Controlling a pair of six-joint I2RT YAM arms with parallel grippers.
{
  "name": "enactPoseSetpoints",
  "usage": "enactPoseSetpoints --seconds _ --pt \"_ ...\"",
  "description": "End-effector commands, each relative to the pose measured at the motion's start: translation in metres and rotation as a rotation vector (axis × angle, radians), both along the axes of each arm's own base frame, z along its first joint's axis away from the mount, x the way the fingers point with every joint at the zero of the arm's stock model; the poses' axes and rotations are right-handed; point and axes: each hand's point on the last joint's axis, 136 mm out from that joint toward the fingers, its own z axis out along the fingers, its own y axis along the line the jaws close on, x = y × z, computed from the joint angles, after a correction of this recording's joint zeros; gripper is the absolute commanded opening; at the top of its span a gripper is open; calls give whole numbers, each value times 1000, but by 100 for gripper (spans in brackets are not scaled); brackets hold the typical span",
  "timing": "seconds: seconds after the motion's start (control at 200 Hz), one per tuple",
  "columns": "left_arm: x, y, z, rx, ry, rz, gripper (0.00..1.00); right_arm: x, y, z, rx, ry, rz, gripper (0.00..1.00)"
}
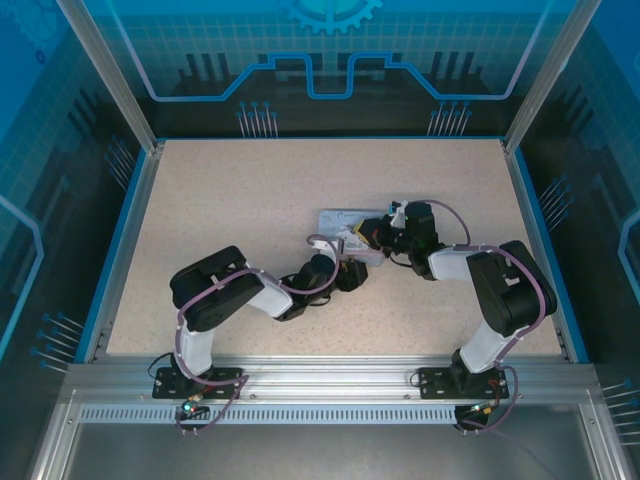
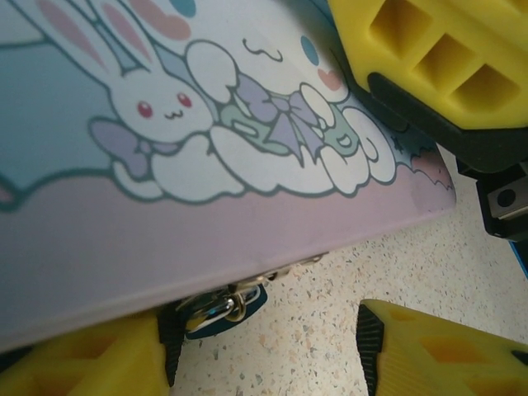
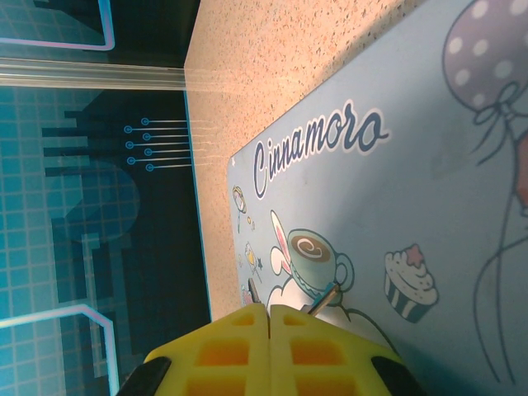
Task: Unlock the padlock with the key
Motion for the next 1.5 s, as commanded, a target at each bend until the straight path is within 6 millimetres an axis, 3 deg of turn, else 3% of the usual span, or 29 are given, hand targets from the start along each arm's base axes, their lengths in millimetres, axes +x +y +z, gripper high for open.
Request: enactPoseSetpoints --seconds 0.0,0.185,0.495,0.81,1.496 --pt "-11 -12 -1 -15 -3 -33 58 6 -3 -1 4 0 -11 0" --pt "-14 -11 6 -49 -7 -8 56 7 -2 -1 5 -1 -9 0" --pt "-7 -1 -8 -53 38 83 57 5 -3 -2 6 1 -10 0" --pt "-2 -7 -14 -34 52 98 56 6 -2 0 12 -2 -12 0" --pt "3 4 -32 41 75 227 31 7 -2 -4 16 11 -15 0"
